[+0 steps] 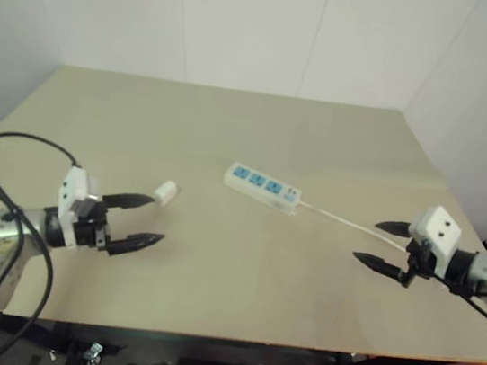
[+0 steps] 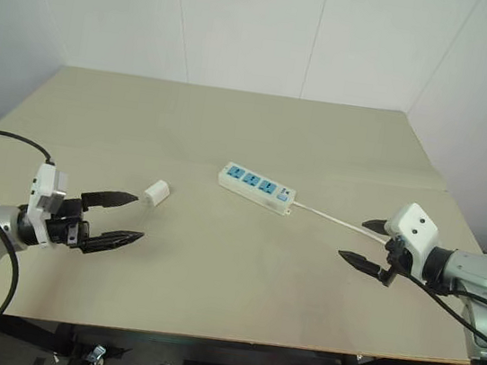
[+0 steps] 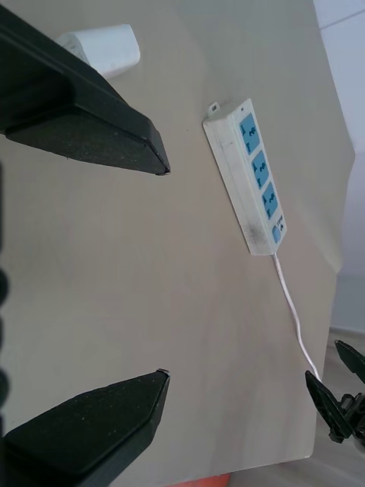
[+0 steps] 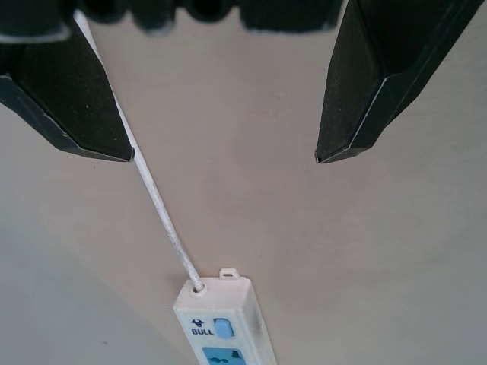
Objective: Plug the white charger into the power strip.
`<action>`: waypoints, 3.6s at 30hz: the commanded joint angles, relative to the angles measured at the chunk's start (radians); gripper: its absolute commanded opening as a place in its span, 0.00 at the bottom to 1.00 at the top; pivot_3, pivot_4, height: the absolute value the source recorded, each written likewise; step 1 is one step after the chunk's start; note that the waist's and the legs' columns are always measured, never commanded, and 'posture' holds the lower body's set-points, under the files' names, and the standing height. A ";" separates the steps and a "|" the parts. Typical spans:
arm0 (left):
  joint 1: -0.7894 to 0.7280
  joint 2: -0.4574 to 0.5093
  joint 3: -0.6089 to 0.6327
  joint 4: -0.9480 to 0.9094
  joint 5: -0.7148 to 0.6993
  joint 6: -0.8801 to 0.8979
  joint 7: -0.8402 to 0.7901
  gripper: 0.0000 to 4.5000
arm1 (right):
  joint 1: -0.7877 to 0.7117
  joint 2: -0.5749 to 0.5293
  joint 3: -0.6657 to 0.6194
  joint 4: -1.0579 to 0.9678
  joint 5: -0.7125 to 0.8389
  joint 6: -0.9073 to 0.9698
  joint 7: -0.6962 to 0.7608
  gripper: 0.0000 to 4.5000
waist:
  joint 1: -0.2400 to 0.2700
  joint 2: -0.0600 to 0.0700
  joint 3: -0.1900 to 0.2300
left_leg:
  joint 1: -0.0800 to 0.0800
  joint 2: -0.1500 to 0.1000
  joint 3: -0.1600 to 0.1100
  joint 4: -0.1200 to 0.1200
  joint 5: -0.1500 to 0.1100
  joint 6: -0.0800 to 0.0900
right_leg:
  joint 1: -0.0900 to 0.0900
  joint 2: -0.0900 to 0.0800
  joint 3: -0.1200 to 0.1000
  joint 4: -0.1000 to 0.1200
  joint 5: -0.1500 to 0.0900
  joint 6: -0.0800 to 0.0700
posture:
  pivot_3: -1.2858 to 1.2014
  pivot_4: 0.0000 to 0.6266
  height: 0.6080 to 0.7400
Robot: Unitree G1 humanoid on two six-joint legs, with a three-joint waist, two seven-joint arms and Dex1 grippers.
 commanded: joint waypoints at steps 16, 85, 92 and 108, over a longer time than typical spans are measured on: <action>-0.099 -0.023 -0.022 0.034 0.012 -0.035 0.002 0.99 | 0.041 -0.004 -0.034 -0.062 0.014 -0.010 -0.001 1.00 | -0.001 0.000 0.000 | 0.000 0.000 0.000 0.000 0.000 0.000 | 0.000 0.000 0.000 0.000 0.000 0.000 | 0.52 0.24 1.00; -0.191 -0.130 -0.161 0.027 0.096 -0.061 0.071 1.00 | -0.513 0.325 0.237 0.735 -0.290 -0.270 0.211 0.00 | -0.026 0.001 0.000 | 0.000 0.000 -0.001 -0.001 0.000 0.000 | 0.000 0.000 0.000 0.001 0.006 -0.009 | 0.52 0.24 1.00; -0.208 -0.126 -0.177 0.047 0.098 -0.056 0.056 1.00 | -0.198 0.216 0.179 0.250 -0.193 -0.073 0.185 0.00 | -0.015 0.001 0.000 | 0.000 -0.001 -0.001 0.000 0.000 0.000 | 0.000 0.000 0.000 0.001 0.006 -0.008 | 0.52 0.24 1.00; -0.256 -0.141 -0.201 0.091 0.117 -0.051 0.041 1.00 | -0.117 0.153 0.172 0.189 -0.160 -0.086 0.090 0.21 | -0.003 0.000 0.000 | 0.001 -0.001 0.000 0.000 0.000 0.000 | 0.000 0.000 0.000 0.000 0.001 -0.001 | 0.52 0.24 1.00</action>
